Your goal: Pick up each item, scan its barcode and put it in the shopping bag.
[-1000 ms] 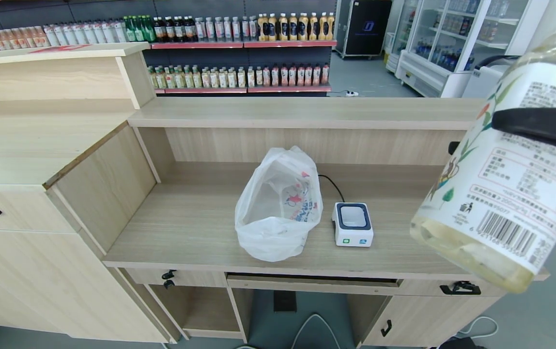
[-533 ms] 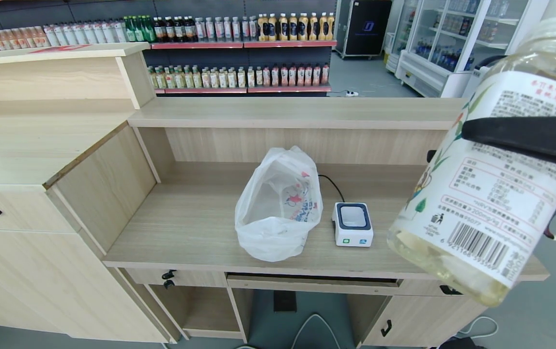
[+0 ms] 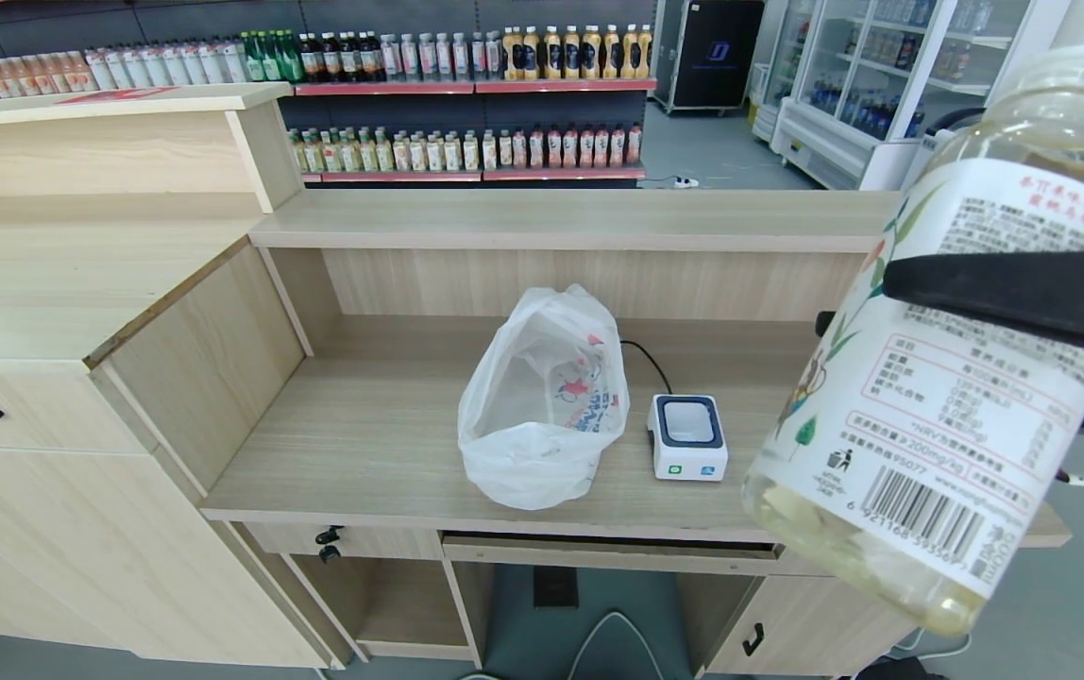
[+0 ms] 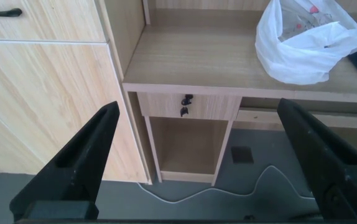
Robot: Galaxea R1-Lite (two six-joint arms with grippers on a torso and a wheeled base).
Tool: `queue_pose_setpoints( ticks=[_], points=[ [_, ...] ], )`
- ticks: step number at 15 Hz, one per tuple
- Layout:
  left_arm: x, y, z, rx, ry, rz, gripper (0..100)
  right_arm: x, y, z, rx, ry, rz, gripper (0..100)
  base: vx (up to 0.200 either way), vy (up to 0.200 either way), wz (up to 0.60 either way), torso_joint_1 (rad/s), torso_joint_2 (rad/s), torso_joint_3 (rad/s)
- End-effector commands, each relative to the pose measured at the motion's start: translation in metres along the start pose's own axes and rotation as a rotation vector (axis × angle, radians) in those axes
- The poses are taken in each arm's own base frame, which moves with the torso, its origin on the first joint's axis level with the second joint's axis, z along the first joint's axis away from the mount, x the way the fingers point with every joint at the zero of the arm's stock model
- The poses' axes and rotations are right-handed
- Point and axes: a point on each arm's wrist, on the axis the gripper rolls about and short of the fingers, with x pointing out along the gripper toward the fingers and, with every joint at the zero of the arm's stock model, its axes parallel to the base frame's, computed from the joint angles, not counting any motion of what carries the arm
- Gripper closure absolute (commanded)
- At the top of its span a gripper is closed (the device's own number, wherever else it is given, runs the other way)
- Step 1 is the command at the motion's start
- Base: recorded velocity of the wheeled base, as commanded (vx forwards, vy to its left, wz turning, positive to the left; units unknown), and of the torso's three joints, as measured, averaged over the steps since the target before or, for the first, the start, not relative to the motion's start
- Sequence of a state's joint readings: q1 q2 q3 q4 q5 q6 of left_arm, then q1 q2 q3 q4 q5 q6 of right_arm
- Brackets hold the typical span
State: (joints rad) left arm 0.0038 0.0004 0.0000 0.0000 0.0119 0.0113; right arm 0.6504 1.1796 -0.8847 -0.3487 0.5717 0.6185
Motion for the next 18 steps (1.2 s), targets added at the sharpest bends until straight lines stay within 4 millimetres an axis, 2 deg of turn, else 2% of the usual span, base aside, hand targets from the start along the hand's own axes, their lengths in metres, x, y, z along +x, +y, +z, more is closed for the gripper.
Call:
queue_pose_setpoints(
  ticks=[1, 5, 8, 9, 10, 12, 13, 14, 15, 16, 17, 18],
  points=[
    [0.0, 0.0, 0.0, -0.001, 0.0, 0.001, 0, -0.002, 0.0, 0.001, -0.002, -0.007, -0.006, 100, 0.0, 0.0, 0.0, 0.0, 0.0, 0.0],
    [0.0, 0.0, 0.0, -0.001, 0.0, 0.001, 0, -0.007, -0.007, 0.007, -0.01, -0.045, -0.054, 100, 0.0, 0.0, 0.0, 0.0, 0.0, 0.0],
    [0.0, 0.0, 0.0, -0.001, 0.0, 0.001, 0, -0.018, -0.027, 0.01, -0.011, -0.106, -0.191, 100, 0.0, 0.0, 0.0, 0.0, 0.0, 0.0],
    [0.0, 0.0, 0.0, -0.001, 0.0, 0.001, 0, -0.019, -0.04, 0.011, -0.045, -0.114, -0.251, 100, 0.0, 0.0, 0.0, 0.0, 0.0, 0.0],
    [0.0, 0.0, 0.0, -0.001, 0.0, 0.001, 0, -0.02, -0.061, 0.017, -0.121, -0.13, -0.346, 100, 0.0, 0.0, 0.0, 0.0, 0.0, 0.0],
    [0.0, 0.0, 0.0, -0.001, 0.0, 0.001, 0, -0.034, -0.103, 0.028, -0.163, -0.171, -0.515, 100, 0.0, 0.0, 0.0, 0.0, 0.0, 0.0],
    [0.0, 0.0, 0.0, -0.001, 0.0, 0.001, 0, -0.035, -0.112, 0.032, -0.176, -0.187, -0.547, 100, 0.0, 0.0, 0.0, 0.0, 0.0, 0.0],
    [0.0, 0.0, 0.0, -0.001, 0.0, 0.001, 0, -0.042, -0.132, 0.034, -0.209, -0.211, -0.645, 100, 0.0, 0.0, 0.0, 0.0, 0.0, 0.0],
    [0.0, 0.0, 0.0, -0.001, 0.0, 0.001, 0, -0.044, -0.14, 0.033, -0.224, -0.206, -0.687, 100, 0.0, 0.0, 0.0, 0.0, 0.0, 0.0],
    [0.0, 0.0, 0.0, 0.001, 0.0, 0.001, 0, -0.054, -0.167, 0.027, -0.35, -0.151, -0.79, 100, 0.0, 0.0, 0.0, 0.0, 0.0, 0.0],
    [0.0, 0.0, 0.0, -0.001, 0.0, 0.001, 0, -0.058, -0.175, 0.025, -0.401, -0.122, -0.823, 100, 0.0, 0.0, 0.0, 0.0, 0.0, 0.0],
    [0.0, 0.0, 0.0, -0.001, 0.0, 0.001, 0, -0.067, -0.192, 0.024, -0.51, -0.054, -0.886, 100, 0.0, 0.0, 0.0, 0.0, 0.0, 0.0]
  ],
)
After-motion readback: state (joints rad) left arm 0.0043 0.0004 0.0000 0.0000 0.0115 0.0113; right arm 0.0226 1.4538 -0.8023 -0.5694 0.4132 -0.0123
